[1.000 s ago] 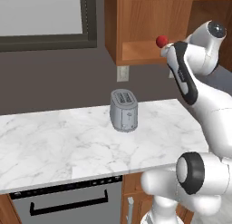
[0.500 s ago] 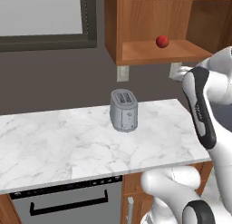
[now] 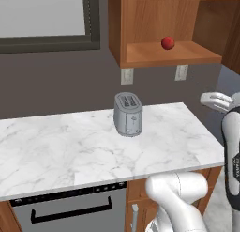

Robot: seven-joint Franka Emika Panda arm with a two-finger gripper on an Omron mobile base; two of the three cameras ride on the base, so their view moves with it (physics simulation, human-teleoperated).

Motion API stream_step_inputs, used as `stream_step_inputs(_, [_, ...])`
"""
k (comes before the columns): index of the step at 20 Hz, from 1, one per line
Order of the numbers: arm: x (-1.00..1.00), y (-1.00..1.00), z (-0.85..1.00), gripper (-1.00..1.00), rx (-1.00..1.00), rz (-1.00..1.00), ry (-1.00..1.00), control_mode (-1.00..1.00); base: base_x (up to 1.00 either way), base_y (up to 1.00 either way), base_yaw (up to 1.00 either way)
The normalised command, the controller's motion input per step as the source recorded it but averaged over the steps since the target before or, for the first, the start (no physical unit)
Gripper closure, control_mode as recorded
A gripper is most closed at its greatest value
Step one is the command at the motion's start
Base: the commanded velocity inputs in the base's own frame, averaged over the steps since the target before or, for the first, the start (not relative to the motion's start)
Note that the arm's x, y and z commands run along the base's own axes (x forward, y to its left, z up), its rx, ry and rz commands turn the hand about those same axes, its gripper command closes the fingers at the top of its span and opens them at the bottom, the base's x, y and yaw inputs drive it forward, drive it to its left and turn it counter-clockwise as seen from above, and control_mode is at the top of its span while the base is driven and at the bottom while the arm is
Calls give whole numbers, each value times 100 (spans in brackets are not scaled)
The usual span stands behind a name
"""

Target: Pick the onion from the counter and place it in the cabinet. Then close the cabinet.

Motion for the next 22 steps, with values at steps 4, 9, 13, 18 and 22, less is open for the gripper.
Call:
stream_step_inputs(4, [-99, -44, -28, -100, 26, 0, -3, -100, 0, 0, 0])
stream_step_inputs(9, [-72, -25, -38, -100, 23, 0, -9, -100, 0, 0, 0])
stream_step_inputs(13, [-67, -25, -34, -100, 16, 0, -12, -100, 0, 0, 0])
stream_step_inputs(18, [-52, -26, -20, -100, 15, 0, -12, -100, 0, 0, 0])
stream_step_inputs(22, [-11, -35, -2, -100, 15, 0, -9, -100, 0, 0, 0])
